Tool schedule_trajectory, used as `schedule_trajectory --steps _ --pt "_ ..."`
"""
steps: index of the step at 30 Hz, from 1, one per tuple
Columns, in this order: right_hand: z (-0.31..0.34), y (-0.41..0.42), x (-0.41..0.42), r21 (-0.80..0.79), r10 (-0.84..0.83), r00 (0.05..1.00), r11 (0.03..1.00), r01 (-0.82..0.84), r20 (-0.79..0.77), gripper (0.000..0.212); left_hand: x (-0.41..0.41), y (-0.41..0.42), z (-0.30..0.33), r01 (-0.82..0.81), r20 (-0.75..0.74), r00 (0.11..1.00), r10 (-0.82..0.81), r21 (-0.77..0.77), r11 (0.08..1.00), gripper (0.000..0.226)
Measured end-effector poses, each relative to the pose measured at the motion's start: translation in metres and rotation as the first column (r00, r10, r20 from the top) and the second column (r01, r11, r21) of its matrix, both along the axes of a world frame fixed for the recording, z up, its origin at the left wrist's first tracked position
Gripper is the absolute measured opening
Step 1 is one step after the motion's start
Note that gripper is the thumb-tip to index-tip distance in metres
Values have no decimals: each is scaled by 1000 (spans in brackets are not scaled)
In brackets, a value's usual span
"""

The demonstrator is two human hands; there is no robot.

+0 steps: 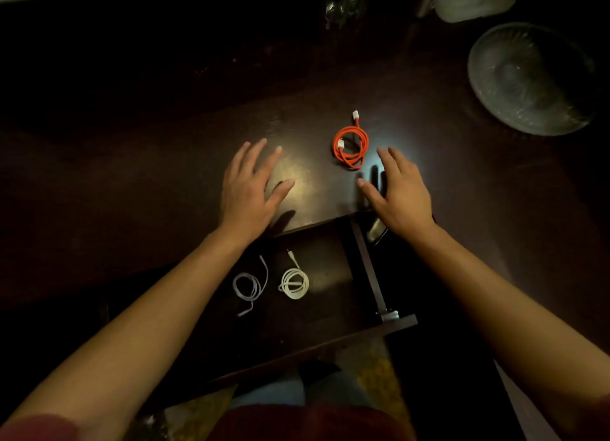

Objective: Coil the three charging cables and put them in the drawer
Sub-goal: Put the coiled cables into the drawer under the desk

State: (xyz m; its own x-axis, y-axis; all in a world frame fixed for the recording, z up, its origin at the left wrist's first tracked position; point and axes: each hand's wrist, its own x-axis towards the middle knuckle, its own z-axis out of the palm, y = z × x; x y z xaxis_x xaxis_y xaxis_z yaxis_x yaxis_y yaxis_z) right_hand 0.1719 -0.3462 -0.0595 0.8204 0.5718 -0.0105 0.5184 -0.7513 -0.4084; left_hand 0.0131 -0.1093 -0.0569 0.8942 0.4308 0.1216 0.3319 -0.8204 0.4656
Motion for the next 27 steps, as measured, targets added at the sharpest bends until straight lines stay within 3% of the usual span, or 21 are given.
schedule_trajectory --steps 8,13,23,27 --pt "-26 44 50 -35 -57 998 998 57 11 79 95 10 -34 99 -98 991 -95 33 995 66" --pt "-28 57 58 -31 -76 997 997 77 30 66 126 6 -43 161 -135 979 -155 35 986 64" --pt "-27 60 57 -8 -104 990 994 105 92 39 142 -5 -46 191 13 982 -190 -47 981 33" --pt "-26 61 52 77 -119 993 990 119 2 31 138 -9 -42 148 41 989 -143 -133 980 24"
